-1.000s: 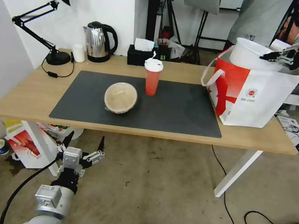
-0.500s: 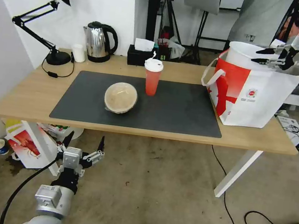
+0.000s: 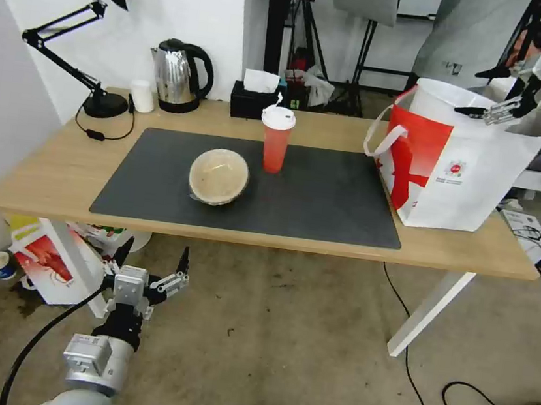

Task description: Pick up the trash from the table and place it into the takeout bag.

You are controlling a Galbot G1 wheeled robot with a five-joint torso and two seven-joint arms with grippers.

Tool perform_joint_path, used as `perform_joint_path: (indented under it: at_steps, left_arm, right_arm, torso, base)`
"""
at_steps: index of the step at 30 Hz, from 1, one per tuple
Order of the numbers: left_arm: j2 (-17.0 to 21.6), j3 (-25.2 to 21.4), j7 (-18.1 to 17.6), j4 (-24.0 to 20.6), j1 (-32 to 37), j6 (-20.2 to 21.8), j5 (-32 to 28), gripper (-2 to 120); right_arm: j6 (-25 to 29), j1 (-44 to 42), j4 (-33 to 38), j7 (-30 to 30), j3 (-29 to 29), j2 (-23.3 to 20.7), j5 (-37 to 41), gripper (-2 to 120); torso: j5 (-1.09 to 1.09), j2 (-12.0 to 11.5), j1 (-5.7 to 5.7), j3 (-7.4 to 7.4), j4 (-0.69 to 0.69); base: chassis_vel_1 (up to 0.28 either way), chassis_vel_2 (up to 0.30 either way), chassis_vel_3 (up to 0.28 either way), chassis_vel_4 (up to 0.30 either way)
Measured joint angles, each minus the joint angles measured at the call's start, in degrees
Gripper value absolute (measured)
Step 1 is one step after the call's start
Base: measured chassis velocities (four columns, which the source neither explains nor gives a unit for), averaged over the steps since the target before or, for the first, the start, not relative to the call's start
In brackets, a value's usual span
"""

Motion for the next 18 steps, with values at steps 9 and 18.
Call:
perform_joint_path:
  at_steps: [9,18]
  left_arm:
    - [0.0,0.0,0.0,0.0,0.0,0.0,0.0,100]
    - [0.0,0.0,0.0,0.0,0.0,0.0,0.0,100]
  right_arm:
    - [-2.0,3.5,2.5,-1.3,-3.3,-2.3,5.0,100]
    - [-6.5,5.9,8.6,0.0,-5.9,-3.8,12.8,100]
  torso:
    - [0.00,0.0,0.00,0.00,0.00]
    - [-0.01,0.0,0.00,0.00,0.00]
  base:
    - [0.000,0.000,0.000,0.000]
    - [0.000,0.000,0.000,0.000]
